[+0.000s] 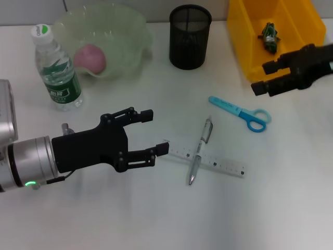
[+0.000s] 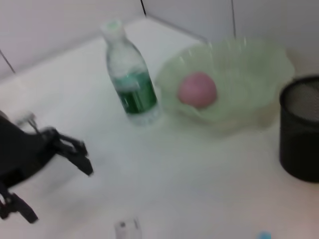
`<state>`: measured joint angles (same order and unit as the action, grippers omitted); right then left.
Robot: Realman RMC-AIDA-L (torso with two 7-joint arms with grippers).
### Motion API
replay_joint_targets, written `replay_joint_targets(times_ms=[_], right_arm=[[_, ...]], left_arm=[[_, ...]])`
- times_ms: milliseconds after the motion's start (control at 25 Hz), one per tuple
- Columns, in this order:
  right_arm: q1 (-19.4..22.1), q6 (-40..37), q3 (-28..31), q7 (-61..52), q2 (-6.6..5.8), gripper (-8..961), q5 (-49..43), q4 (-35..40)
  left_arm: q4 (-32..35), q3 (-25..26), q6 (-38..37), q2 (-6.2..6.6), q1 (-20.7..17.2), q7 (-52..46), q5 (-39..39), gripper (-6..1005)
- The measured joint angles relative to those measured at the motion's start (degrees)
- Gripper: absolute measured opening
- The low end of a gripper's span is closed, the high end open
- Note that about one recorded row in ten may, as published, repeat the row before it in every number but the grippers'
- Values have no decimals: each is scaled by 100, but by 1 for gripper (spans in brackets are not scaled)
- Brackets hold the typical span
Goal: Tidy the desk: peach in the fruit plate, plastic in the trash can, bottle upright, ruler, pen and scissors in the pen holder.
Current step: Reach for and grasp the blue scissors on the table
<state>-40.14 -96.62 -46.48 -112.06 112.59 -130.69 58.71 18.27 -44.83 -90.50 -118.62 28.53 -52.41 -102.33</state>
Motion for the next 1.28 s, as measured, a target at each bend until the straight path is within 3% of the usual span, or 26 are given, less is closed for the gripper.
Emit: replay_joint_targets(times_ms=[80, 240, 280, 440, 480, 640, 880, 1280], right_arm=[[-466, -117, -275, -609, -18, 754, -758, 171], [-792, -112, -573, -968, -16, 751, -1340, 180], [-1032, -33, -759, -1125, 33, 751, -1740, 88], [-1327, 162, -1005, -1327, 146, 748, -2249, -81], [-1477, 294, -1114, -1376, 254, 748, -2540, -184], [-1623, 410, -1297, -1371, 380, 745, -2734, -382], [-1638, 1100, -2028, -1383, 556, 742, -2845, -871], [-1690, 1982, -2122, -1355, 646, 736, -3032, -1583]], left_arm=[[-73, -5, -7, 6, 13, 108, -20, 835], [-74, -5, -8, 6, 9, 115, -19, 835], [-79, -7, -7, 6, 4, 121, -18, 835], [-89, -9, -2, 6, -1, 179, -1, 835], [-89, -9, -8, 6, -2, 186, 3, 835], [-91, -7, -8, 6, 5, 186, 4, 835], [-96, 20, 32, 6, 2, 186, 4, 834], [-85, 46, 33, 13, -29, 159, 4, 834]])
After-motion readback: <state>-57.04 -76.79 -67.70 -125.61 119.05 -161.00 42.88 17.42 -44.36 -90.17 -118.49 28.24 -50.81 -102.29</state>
